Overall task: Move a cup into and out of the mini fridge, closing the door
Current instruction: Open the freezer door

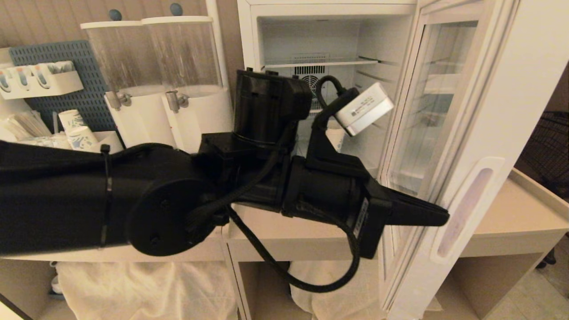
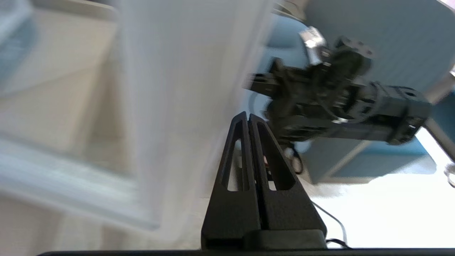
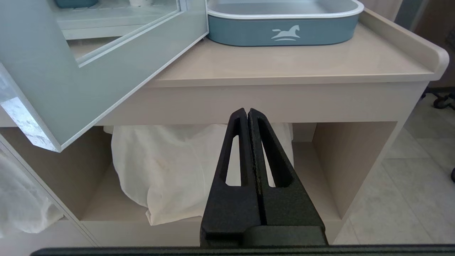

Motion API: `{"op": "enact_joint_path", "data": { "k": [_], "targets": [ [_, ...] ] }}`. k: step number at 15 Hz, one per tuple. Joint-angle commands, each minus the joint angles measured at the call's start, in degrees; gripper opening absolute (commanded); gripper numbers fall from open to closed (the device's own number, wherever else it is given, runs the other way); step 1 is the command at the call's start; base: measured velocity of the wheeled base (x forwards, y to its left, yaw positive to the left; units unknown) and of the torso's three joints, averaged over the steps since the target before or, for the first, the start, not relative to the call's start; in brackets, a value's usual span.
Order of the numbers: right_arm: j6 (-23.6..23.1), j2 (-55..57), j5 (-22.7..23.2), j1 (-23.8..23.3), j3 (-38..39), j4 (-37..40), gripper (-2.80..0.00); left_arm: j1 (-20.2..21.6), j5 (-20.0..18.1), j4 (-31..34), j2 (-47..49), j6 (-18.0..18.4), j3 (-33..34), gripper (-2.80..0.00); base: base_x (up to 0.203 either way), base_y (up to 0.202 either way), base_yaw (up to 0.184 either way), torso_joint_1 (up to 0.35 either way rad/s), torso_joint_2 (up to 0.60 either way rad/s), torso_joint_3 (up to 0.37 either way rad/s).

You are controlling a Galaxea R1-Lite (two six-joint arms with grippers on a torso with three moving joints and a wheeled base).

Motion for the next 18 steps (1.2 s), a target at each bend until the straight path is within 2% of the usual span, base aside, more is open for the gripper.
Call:
{"op": "enact_joint_path", "data": {
  "k": [1, 3, 9, 12, 14, 15, 16, 18],
  "targets": [
    [-0.03, -0.02, -0.01, 0.02, 0.0, -0.09, -2.8, -2.18, 0.59, -0.18, 0.96, -0.38, -0.24, -2.8, 0.0, 0.0, 0.0, 0.0, 0.0, 0.0],
    [-0.03, -0.02, -0.01, 0.02, 0.0, -0.09, -2.8, -4.27, 3.68, -0.37, 1.83, -0.48, -0.63, -2.8, 0.0, 0.0, 0.0, 0.0, 0.0, 0.0],
    [-0.03, -0.02, -0.01, 0.02, 0.0, 0.0, -2.8, -5.77, 4.03, -0.35, -0.01, -0.4, 1.03, -2.8, 0.0, 0.0, 0.0, 0.0, 0.0, 0.0],
    [-0.03, -0.02, -0.01, 0.02, 0.0, 0.0, -2.8, -5.69, 3.9, -0.58, -3.97, 0.05, 6.23, -2.8, 0.0, 0.0, 0.0, 0.0, 0.0, 0.0],
    [-0.03, -0.02, -0.01, 0.02, 0.0, 0.0, -2.8, -4.41, 3.91, -0.62, -7.53, 0.17, 8.8, -2.8, 0.0, 0.0, 0.0, 0.0, 0.0, 0.0],
    [-0.11, -0.02, -0.01, 0.02, 0.0, -0.09, -2.8, -2.3, 3.86, -0.65, -10.4, 0.13, 10.43, -2.8, 0.0, 0.0, 0.0, 0.0, 0.0, 0.0],
    [-0.12, -0.02, -0.01, 0.02, 0.0, 0.0, -2.8, 0.64, 3.76, -0.65, -11.55, 0.04, 10.8, -2.8, 0.0, 0.0, 0.0, 0.0, 0.0, 0.0],
    [-0.03, -0.02, -0.01, 0.02, 0.0, -0.09, -2.8, 1.97, 3.74, -0.63, -10.7, 0.04, 9.17, -2.8, 0.0, 0.0, 0.0, 0.0, 0.0, 0.0]
  ]
}}
